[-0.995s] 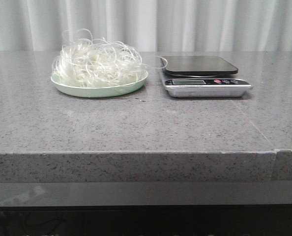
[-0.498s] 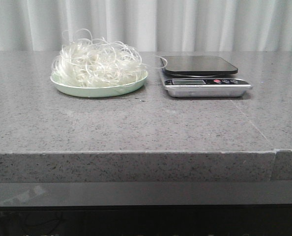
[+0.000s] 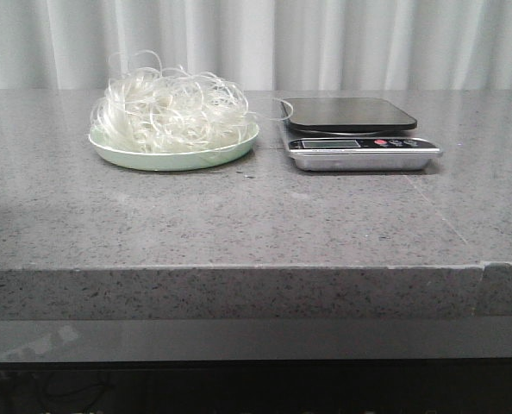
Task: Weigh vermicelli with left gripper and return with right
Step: 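Lower the left gripper into the vermicelli and close on it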
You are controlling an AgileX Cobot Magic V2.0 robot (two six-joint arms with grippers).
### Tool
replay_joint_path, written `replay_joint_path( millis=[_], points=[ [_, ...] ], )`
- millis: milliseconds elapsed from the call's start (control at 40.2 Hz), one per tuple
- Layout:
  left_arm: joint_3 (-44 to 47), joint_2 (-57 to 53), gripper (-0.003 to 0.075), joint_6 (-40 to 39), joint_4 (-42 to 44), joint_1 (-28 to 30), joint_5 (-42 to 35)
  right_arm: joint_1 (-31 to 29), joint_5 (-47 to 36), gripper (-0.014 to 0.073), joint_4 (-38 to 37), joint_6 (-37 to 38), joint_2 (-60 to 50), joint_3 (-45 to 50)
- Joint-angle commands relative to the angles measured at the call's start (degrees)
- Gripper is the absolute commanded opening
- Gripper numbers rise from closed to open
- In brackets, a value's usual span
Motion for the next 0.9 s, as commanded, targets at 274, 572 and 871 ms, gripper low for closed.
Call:
replay_joint_path(
  millis=[274,572,871],
  points=[
    [-17.1,21.0,0.0512,-0.1,-0.4,-3.1,-3.7,-0.5,-3.1,0.0564,0.0,-0.2,0.4,-1.9],
    [-26.8,34.1,0.0512,-0.1,2.4,-3.1,-3.7,-0.5,-3.1,0.0564,0.0,-0.2,0.4,-1.9],
    [-28.9,40.4,0.0512,-0.1,2.7,-3.1,-4.6,-0.5,-3.1,0.0564,0.0,-0.2,0.4,-1.9]
  ],
)
